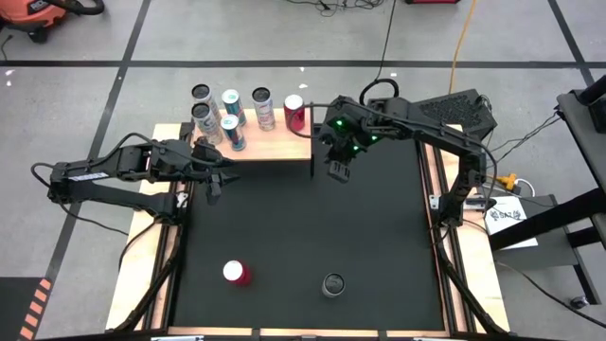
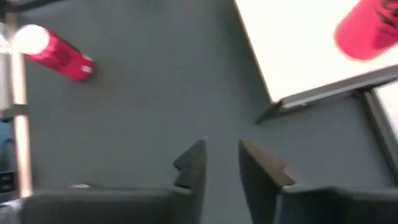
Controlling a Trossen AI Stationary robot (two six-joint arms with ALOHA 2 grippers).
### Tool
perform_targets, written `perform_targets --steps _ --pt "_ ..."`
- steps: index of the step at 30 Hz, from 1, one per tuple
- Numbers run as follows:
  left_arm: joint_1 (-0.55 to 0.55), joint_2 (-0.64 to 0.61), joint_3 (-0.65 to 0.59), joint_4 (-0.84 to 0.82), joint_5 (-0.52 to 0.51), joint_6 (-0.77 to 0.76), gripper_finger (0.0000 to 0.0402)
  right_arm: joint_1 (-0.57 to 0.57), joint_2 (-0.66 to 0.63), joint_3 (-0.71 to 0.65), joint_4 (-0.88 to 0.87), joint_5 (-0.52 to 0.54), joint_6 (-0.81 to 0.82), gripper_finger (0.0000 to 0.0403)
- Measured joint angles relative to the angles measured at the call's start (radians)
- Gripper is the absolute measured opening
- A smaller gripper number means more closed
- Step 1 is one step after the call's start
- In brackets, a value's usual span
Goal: Place canned beverage on shelf
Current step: Put the white pink soda can on the shelf aligned with the white pink soda can
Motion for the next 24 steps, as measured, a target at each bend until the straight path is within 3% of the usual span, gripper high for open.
perform_targets --steps 7,12,16,24 --pt "0.0 0.0 0.0 0.0 0.0 0.0 0.0201 0.0 0.024 0.0 -0.1 0.102 -0.032 0.0201" --pt "0.0 0.0 0.0 0.0 -0.014 0.001 0.0201 0.0 0.033 0.0 -0.09 0.127 -0.004 0.026" --pt "0.0 0.0 0.0 0.0 -0.022 0.008 0.0201 0.0 0.031 0.0 -0.039 0.121 0.004 0.0277" --pt "0.0 0.0 0.0 0.0 -0.026 0.008 0.0201 0.0 0.031 0.0 0.032 0.019 0.004 0.0275"
